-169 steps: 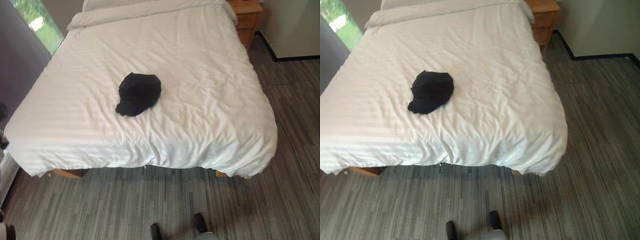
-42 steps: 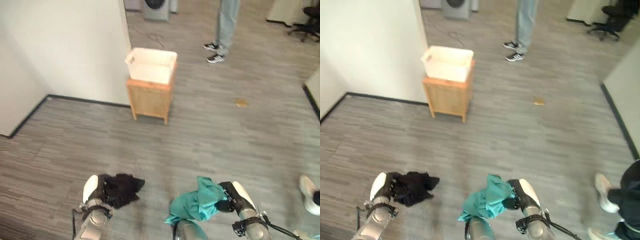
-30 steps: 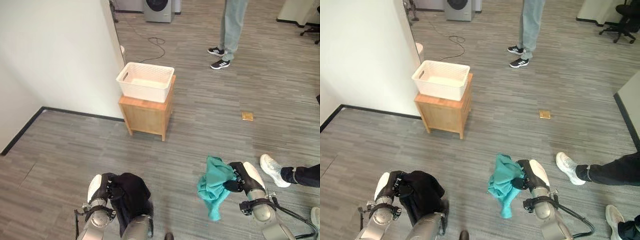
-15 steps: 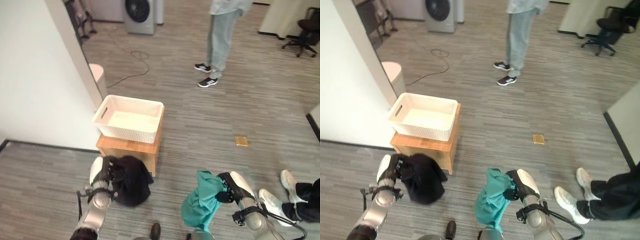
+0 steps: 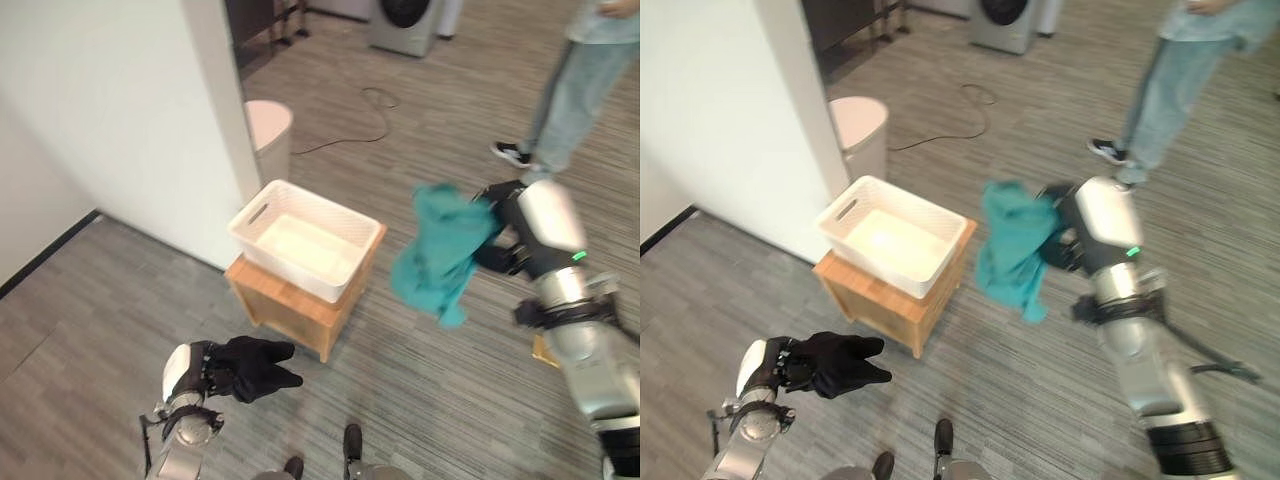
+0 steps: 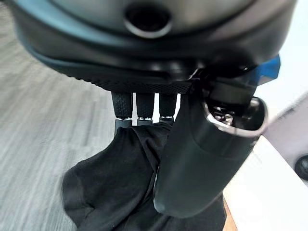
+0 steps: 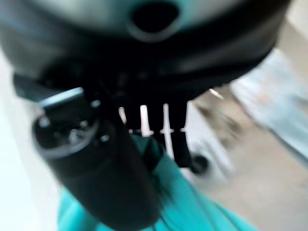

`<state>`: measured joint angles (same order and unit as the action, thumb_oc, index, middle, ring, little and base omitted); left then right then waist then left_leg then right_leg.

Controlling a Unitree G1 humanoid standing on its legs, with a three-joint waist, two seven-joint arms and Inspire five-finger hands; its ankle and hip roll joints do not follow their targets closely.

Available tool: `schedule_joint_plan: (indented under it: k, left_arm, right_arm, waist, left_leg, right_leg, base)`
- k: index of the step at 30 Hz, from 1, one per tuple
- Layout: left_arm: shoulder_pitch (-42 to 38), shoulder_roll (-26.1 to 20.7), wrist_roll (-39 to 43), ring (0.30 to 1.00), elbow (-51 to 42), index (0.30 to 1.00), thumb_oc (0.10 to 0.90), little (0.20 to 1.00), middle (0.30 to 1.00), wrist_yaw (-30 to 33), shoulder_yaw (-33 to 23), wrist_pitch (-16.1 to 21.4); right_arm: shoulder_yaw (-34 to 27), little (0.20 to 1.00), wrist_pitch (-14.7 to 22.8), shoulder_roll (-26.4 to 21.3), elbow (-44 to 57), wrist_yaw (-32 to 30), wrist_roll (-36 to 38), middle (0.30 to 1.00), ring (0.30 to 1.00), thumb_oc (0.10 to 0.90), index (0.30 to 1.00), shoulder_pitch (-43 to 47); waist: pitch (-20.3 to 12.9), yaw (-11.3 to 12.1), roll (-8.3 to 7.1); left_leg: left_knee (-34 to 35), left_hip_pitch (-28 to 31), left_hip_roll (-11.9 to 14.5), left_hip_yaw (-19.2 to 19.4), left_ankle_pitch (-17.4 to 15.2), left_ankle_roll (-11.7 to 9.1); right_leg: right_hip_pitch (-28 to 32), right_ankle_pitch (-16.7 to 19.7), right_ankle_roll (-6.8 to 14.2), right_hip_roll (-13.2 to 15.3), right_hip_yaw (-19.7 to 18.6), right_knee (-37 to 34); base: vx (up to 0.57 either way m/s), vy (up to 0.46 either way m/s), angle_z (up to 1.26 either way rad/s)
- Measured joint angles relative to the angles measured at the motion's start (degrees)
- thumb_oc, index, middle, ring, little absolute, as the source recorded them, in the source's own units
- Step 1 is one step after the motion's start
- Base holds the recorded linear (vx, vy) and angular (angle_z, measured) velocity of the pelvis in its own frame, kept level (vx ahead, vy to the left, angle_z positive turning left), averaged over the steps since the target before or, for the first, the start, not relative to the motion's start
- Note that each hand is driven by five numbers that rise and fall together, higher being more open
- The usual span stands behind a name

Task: Pick up bed clothes into laundry basket.

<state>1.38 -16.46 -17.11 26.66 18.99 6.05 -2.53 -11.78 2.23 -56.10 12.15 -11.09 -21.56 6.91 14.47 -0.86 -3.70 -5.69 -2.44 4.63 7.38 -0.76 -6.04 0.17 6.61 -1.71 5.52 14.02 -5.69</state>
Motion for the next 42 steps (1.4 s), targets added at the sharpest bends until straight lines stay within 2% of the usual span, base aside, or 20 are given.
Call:
schedule_joint_plan:
  k: [1, 3, 4, 5, 6, 8, 9, 12, 16, 18, 21, 27, 35, 42]
  left_arm:
    - [0.5, 0.0, 0.0, 0.3, 0.3, 0.3, 0.4, 0.3, 0.3, -0.7, 0.7, 0.1]
    - [0.7, 0.0, 0.0, 0.3, 2.3, 0.3, 0.4, 0.3, 0.3, -1.6, 3.2, 0.2]
    - [0.8, 0.1, 0.0, 0.3, 3.8, 0.3, 0.4, 0.3, 0.3, -2.3, 5.5, 0.3]
    - [1.1, 0.7, 0.0, 0.3, 4.7, 0.3, 0.4, 0.3, 0.3, -3.4, 8.4, 0.4]
    - [1.8, 1.5, 0.0, 0.3, 4.7, 0.3, 0.4, 0.3, 0.3, -4.1, 9.4, 0.8]
    - [2.6, 0.6, 0.1, 0.3, 5.3, 0.3, 0.4, 0.3, 0.3, -5.0, 10.9, 1.5]
    - [2.0, 0.4, 0.1, 0.3, 6.6, 0.3, 0.4, 0.3, 0.3, -5.7, 11.4, 1.6]
    - [1.8, -0.2, 0.1, 0.3, 8.4, 0.3, 0.4, 0.3, 0.3, -6.0, 11.8, 1.7]
    - [2.4, -1.5, 0.2, 0.3, 9.2, 0.3, 0.4, 0.3, 0.3, -6.0, 11.8, 1.7]
    - [2.5, -1.2, 0.2, 0.3, 9.2, 0.3, 0.4, 0.3, 0.3, -6.0, 12.0, 1.7]
    - [2.5, -0.3, 0.7, 0.3, 9.3, 0.3, 0.4, 0.3, 0.3, -5.9, 12.1, 1.7]
    - [1.2, 0.5, 1.4, 0.3, 9.4, 0.3, 0.4, 0.3, 0.3, -5.7, 12.1, 1.7]
    - [-1.2, 0.2, 1.9, 0.3, 9.5, 0.3, 0.4, 0.3, 0.3, -5.2, 12.4, 1.7]
    - [-4.1, -1.2, 3.6, 0.3, 10.6, 0.3, 0.4, 0.3, 0.3, -3.1, 13.6, 1.8]
  right_arm:
    - [-0.4, 0.3, -0.2, -3.1, -1.2, -0.3, -0.3, 0.3, 0.3, 0.4, 0.3, 2.3]
    - [1.2, 0.3, 0.0, -7.1, -4.4, -1.4, -0.2, 0.3, 0.3, 0.4, 0.3, 7.3]
    - [5.5, 0.3, 0.0, -12.1, -8.3, -1.7, -0.1, 0.3, 0.3, 0.4, 0.3, 12.1]
    - [10.7, 0.3, -0.3, -17.8, -12.7, -1.5, 0.0, 0.3, 0.3, 0.4, 0.3, 17.0]
    - [12.8, 0.3, -0.6, -19.9, -15.6, -1.5, -0.1, 0.3, 0.3, 0.4, 0.3, 20.0]
    - [26.4, 0.3, -1.2, -19.9, -27.0, -2.0, 0.1, 0.3, 0.3, 0.4, 0.3, 34.5]
    - [33.7, 0.3, -3.0, -19.9, -33.5, -1.6, 0.3, 0.3, 0.3, 0.4, 0.3, 41.9]
    - [43.8, 0.3, -3.7, -18.4, -43.6, -1.5, 0.3, 0.3, 0.3, 0.4, 0.3, 52.1]
    - [45.2, 0.3, -4.8, -11.6, -51.8, -1.6, 0.5, 0.3, 0.3, 0.4, 0.3, 55.1]
    - [45.2, 0.3, -6.5, -8.3, -52.5, -1.4, 1.3, 0.3, 0.3, 0.4, 0.3, 55.1]
    - [46.8, 0.3, -6.6, -4.9, -52.9, -1.0, 2.3, 0.3, 0.3, 0.4, 0.3, 55.1]
    - [47.4, 0.3, -6.8, -1.3, -53.7, -1.1, 3.4, 0.3, 0.3, 0.4, 0.3, 55.1]
    - [47.6, 0.3, -6.8, 2.2, -57.8, -1.3, 4.5, 0.3, 0.3, 0.4, 0.3, 56.3]
    - [48.3, 0.3, -6.9, 5.7, -65.4, -3.3, 4.0, 0.3, 0.3, 0.4, 0.3, 60.9]
  waist:
    - [-0.1, 0.4, 0.16]
    - [-0.6, 0.7, 1.08]
    - [-1.4, 0.7, 2.65]
    - [-2.8, 0.6, 5.47]
    - [-3.5, 1.2, 6.97]
    - [-3.3, 1.4, 4.74]
    - [-3.5, 1.8, 3.46]
    - [-3.7, 3.4, 2.81]
    - [-3.7, 5.2, 2.92]
    - [-3.7, 5.1, 3.19]
    - [-3.6, 5.4, 3.33]
    - [-3.4, 6.5, 2.97]
    - [-1.6, 8.7, 0.22]
    - [4.0, 10.7, -0.45]
  left_leg:
    - [1.4, 0.4, 2.1, 1.5, 0.0, 0.0]
    - [4.0, 1.7, 3.1, 1.2, 0.5, 0.6]
    - [5.3, 3.0, 3.5, 0.9, 0.7, 0.8]
    - [5.7, 3.9, 4.0, 0.6, 2.4, 2.4]
    - [6.6, 4.8, 4.7, 0.7, 3.3, 0.1]
    - [7.1, 5.7, 2.5, 1.3, 3.2, 0.2]
    - [7.2, 5.4, 1.1, 1.2, 3.2, 0.4]
    - [7.8, 5.3, -0.4, 0.0, 3.3, 1.2]
    - [8.2, 4.7, -0.5, -1.0, 3.4, 1.4]
    - [8.2, 3.7, -0.2, -1.6, 3.5, 1.5]
    - [8.2, 2.3, 0.1, -1.7, 3.6, 1.6]
    - [8.1, 1.0, 0.6, -2.6, 3.6, 1.6]
    - [8.0, -2.9, 1.2, -4.7, 4.5, 0.7]
    - [7.9, -7.1, 1.4, -5.2, 5.5, 0.2]
  right_leg:
    - [0.1, -0.5, 0.8, 0.3, 0.7, 0.0]
    - [0.2, -0.8, 1.7, 0.7, 0.1, 0.6]
    - [0.1, -0.5, 2.6, 0.5, 0.0, 0.7]
    - [0.0, -0.4, 3.7, -0.4, 0.0, 0.8]
    - [0.1, -0.1, 4.9, -0.9, 0.2, 0.9]
    - [0.1, 0.1, 6.6, 1.4, -0.7, 1.4]
    - [0.0, 0.0, 7.6, 2.9, -0.7, 1.4]
    - [0.1, -0.1, 8.6, 4.4, -0.4, 1.3]
    - [0.4, 0.2, 8.6, 4.1, 0.3, 0.5]
    - [-0.4, 0.2, 8.6, 3.9, 0.8, 0.5]
    - [-1.5, 0.4, 8.4, 3.6, 1.2, 0.5]
    - [-2.3, 0.3, 8.5, 3.0, 1.5, 0.5]
    - [-4.9, 0.2, 8.6, 2.4, 2.5, 0.5]
    - [-8.7, 0.9, 7.6, 1.8, 3.0, 0.5]
  base:
    - [0.07, 0.046, 0.81]
    - [0.07, 0.057, 0.36]
    - [0.03, 0.03, 0.19]
    - [0.04, 0.02, 0.11]
    - [0.04, 0.032, 0.04]
    - [0.03, 0.028, 0.02]
    - [0.03, 0.036, 0.19]
    - [0.04, 0.05, 0.22]
    - [-0.01, 0.038, 0.12]
    - [-0.03, 0.028, 0.11]
    - [-0.01, 0.02, 0.03]
    - [-0.02, 0.009, 0.07]
    - [-0.04, 0.0, 0.11]
    - [-0.09, 0.019, 0.04]
